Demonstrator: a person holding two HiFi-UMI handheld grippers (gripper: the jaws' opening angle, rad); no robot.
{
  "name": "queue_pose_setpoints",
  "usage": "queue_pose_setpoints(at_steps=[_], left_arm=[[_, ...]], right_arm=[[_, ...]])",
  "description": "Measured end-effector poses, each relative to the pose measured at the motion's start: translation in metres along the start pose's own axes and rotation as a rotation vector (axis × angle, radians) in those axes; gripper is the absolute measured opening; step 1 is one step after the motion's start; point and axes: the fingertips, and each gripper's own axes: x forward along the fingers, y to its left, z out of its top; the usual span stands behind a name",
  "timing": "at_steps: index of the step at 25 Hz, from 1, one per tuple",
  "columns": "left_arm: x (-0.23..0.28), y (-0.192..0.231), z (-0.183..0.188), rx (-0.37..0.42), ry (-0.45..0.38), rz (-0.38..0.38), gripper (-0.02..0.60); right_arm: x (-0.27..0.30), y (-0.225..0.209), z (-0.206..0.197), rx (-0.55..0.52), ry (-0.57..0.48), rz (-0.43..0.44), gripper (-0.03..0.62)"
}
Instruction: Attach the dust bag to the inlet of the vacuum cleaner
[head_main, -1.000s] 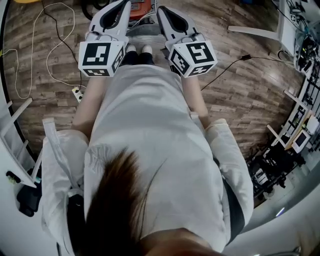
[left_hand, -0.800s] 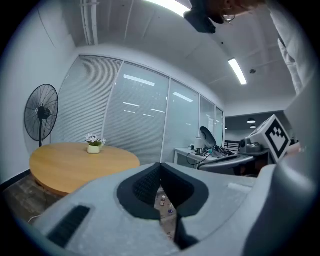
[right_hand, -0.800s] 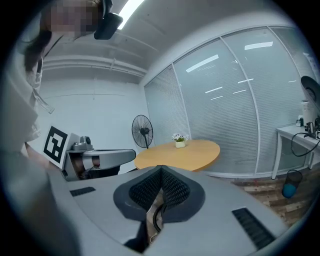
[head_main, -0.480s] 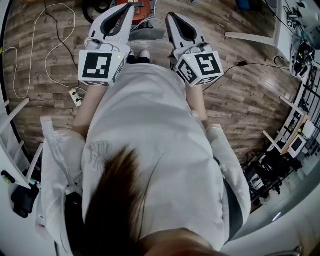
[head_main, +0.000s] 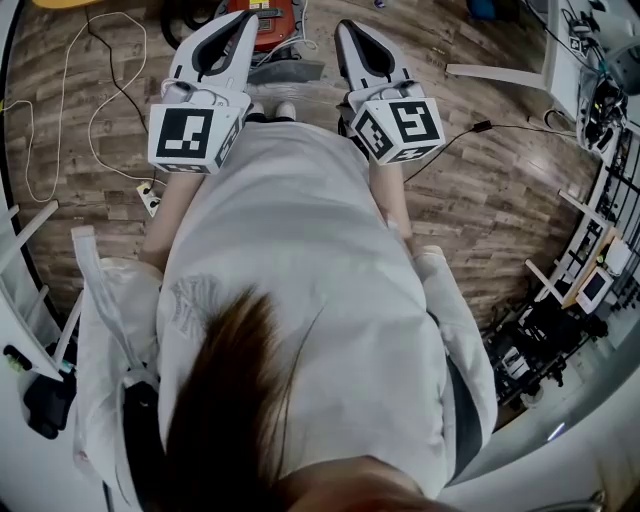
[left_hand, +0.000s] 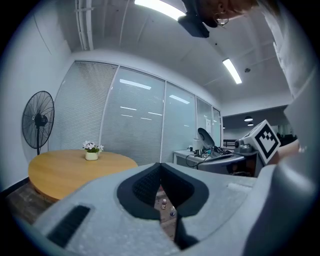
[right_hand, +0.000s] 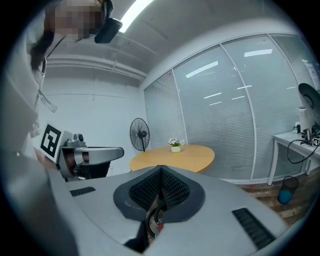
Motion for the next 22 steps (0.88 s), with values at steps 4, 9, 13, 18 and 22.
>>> queue_pose_setpoints(at_steps=[4,9,13,18,22], left_arm=[[0.006,-0.002,0.001,0.001,0.001,-0.008,0.017],[0.012,-0.006,-0.002,0.001,0.007,-0.015,0.017],[0.017,-0.008,-0.002,0.000,0.009,-0.016,0.017],[0.018,-0.008,-0.002,0.000,0.014,-0.013,0.017],[0.019,-0.009,-0.004,-0.002,0.016,-0.016,0.017]], right_arm=[[0.003,-0.003,-0.002,-0.010,0.016,0.000,0.002],[0.003,-0.006,-0.009,-0.021,0.035,0.006,0.002],[0.002,-0.011,-0.011,-0.021,0.044,0.002,0.002],[0.000,-0.016,-0.010,-0.019,0.046,-0.006,0.002],[-0.001,-0.019,-0.013,-0.020,0.051,-0.015,0.002]])
